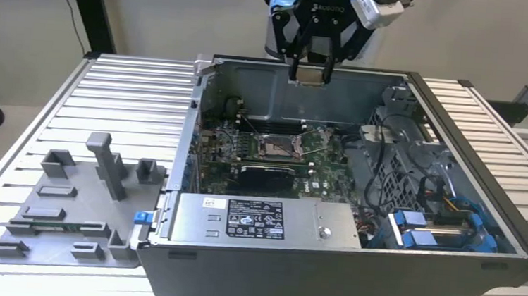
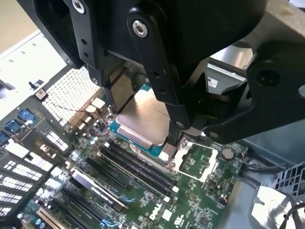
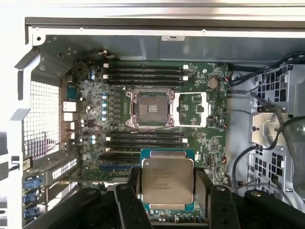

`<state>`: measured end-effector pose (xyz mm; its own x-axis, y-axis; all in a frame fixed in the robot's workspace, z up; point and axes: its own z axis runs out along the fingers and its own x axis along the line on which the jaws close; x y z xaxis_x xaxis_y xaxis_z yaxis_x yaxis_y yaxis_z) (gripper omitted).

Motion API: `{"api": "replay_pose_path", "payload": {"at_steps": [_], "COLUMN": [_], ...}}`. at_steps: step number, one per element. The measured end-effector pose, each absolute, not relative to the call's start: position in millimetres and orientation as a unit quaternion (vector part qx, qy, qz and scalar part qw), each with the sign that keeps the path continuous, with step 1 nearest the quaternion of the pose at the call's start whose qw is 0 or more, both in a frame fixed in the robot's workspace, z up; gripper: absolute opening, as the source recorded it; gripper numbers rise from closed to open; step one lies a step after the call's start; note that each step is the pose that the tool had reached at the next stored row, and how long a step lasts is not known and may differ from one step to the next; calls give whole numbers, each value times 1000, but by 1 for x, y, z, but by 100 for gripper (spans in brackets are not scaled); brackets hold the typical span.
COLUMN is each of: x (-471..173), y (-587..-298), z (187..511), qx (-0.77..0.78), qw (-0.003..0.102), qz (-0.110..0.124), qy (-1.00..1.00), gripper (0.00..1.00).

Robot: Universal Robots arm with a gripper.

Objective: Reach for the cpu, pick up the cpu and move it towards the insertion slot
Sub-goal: 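Pick up the cpu and move it towards the insertion slot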

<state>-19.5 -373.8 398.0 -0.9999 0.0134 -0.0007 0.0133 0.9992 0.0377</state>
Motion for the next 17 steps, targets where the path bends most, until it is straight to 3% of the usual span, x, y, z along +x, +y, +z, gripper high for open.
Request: {"api": "replay_pose_path", "payload": {"at_steps": [17], "x": [-18], "y": [-338], "z": [394], "qx": [7], "qw": [0], "qz": [19], "qy": [1000], "gripper": [0]}}
